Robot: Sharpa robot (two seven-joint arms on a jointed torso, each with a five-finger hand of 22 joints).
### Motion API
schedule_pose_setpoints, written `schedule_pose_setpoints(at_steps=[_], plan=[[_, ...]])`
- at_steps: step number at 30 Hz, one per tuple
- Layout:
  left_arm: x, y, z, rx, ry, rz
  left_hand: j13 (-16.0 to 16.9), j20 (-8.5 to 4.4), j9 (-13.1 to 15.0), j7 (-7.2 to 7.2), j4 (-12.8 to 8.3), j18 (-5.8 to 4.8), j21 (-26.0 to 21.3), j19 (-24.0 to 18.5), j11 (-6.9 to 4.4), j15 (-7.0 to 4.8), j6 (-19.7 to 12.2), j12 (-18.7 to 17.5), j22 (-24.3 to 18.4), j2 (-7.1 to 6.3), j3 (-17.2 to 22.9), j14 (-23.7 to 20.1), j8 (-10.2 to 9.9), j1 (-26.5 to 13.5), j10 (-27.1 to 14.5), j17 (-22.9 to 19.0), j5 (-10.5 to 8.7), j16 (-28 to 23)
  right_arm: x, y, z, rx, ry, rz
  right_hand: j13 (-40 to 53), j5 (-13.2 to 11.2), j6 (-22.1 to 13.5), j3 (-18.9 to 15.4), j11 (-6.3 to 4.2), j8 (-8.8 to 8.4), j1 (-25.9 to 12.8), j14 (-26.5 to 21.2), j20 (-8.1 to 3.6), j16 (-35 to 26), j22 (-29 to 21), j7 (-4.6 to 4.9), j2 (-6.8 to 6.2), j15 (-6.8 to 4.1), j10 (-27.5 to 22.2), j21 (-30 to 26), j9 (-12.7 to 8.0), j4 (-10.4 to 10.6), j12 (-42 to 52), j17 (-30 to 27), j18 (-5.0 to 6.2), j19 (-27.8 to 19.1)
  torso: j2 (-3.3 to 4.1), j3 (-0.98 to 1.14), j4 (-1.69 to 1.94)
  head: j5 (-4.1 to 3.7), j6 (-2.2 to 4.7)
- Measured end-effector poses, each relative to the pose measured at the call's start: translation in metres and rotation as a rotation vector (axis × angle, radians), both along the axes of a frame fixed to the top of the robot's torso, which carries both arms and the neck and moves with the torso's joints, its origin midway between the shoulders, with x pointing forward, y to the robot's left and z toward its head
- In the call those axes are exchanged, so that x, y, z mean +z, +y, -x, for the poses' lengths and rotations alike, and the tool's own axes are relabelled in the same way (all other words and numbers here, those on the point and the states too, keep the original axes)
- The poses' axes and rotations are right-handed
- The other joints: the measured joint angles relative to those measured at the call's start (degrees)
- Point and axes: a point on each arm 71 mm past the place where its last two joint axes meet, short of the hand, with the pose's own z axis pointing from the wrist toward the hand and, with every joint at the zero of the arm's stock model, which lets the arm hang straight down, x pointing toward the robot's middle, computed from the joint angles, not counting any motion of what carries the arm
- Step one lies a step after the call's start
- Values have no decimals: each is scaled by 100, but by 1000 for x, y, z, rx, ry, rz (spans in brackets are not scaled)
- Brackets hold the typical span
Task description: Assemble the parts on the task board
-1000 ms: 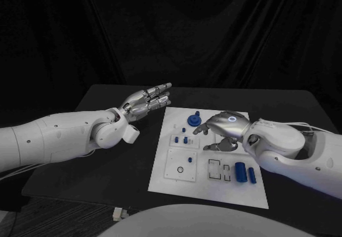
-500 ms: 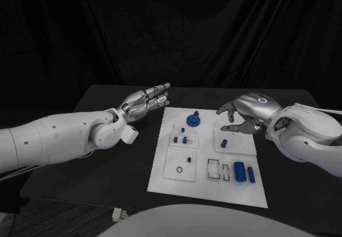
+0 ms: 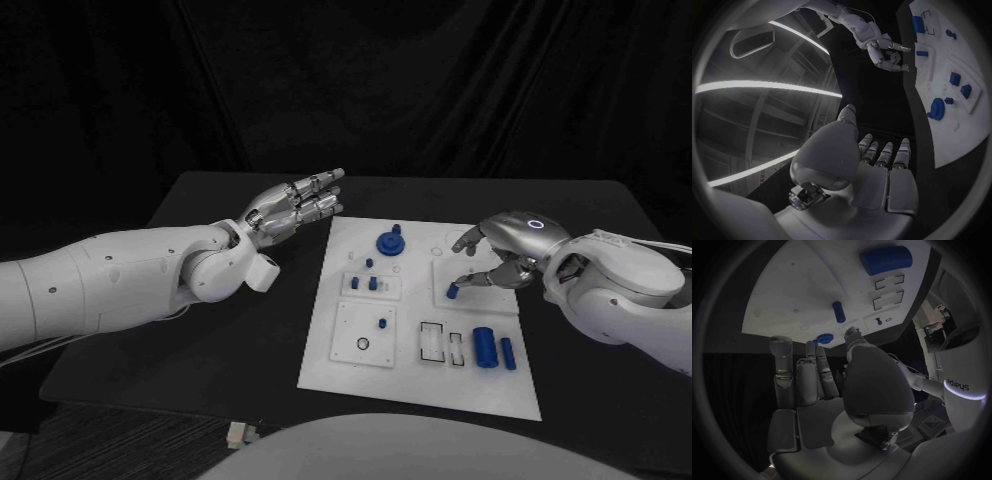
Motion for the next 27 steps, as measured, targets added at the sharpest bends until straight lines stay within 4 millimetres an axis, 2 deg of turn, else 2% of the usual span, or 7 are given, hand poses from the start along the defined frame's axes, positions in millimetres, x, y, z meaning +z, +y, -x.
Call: schedule_pose_setpoints(at_steps=[6,14,16,17,18,21,27], plan=[[0,0,0,0,0,0,0,0,0,0,0,0,23,0,0,20,0,0,7,0,0,20,0,0,0,0,0,0,-15,1,3,-3,48,22,-159,0,-21,-68,50,-1,175,-22,18,0,0,-17,2,22,-171,-100,-16,8,-224,-25,0,-18,-1,2,-2,12,0],[0,0,0,0,0,0,0,0,-1,0,0,0,23,0,0,20,0,0,6,0,0,21,0,0,0,0,0,0,-25,4,6,3,83,37,-201,0,-21,-68,29,-1,211,-22,21,0,-1,-17,26,22,-193,-115,-16,8,-252,-56,1,-21,-4,3,-2,23,0],[0,0,0,1,0,0,0,0,-1,0,0,0,23,0,0,20,0,0,6,0,0,21,0,0,0,0,0,0,-26,6,6,6,87,39,-235,0,3,-57,29,-1,334,-22,21,0,-1,7,94,22,-193,-115,-16,-3,-275,-58,1,-21,-4,3,-2,18,0],[0,0,0,1,0,-1,0,2,-1,0,0,0,23,1,0,20,0,0,7,2,0,21,0,2,0,1,0,0,-26,6,6,7,89,40,-258,44,44,-6,31,-1,411,-22,26,0,-1,11,152,22,-191,-115,-13,-17,-284,-68,1,-21,-4,3,-1,18,0],[0,0,0,1,0,-1,0,14,-1,0,0,0,23,14,0,20,0,0,12,21,0,20,0,21,0,5,0,0,-26,7,7,9,91,40,-279,168,89,54,49,10,531,-34,61,0,-1,7,187,34,-171,-118,-6,-21,-284,-75,2,-20,-4,3,-1,18,0],[0,0,0,1,0,-1,0,21,-1,0,0,0,23,21,0,20,0,0,14,22,0,20,0,22,0,5,0,0,-28,9,7,13,95,41,-339,598,156,180,39,49,800,-43,62,-24,-1,-4,299,43,-54,-142,30,-49,-284,-91,2,-21,-4,3,-1,18,0],[-1,0,0,1,2,-1,0,21,-1,0,0,0,23,21,0,20,0,0,14,22,0,20,0,22,0,6,23,0,-33,14,8,27,105,39,-410,1171,239,288,39,82,1114,-43,62,-26,-1,33,387,43,137,-142,89,-108,-243,-108,2,-21,-4,3,-1,27,0]])
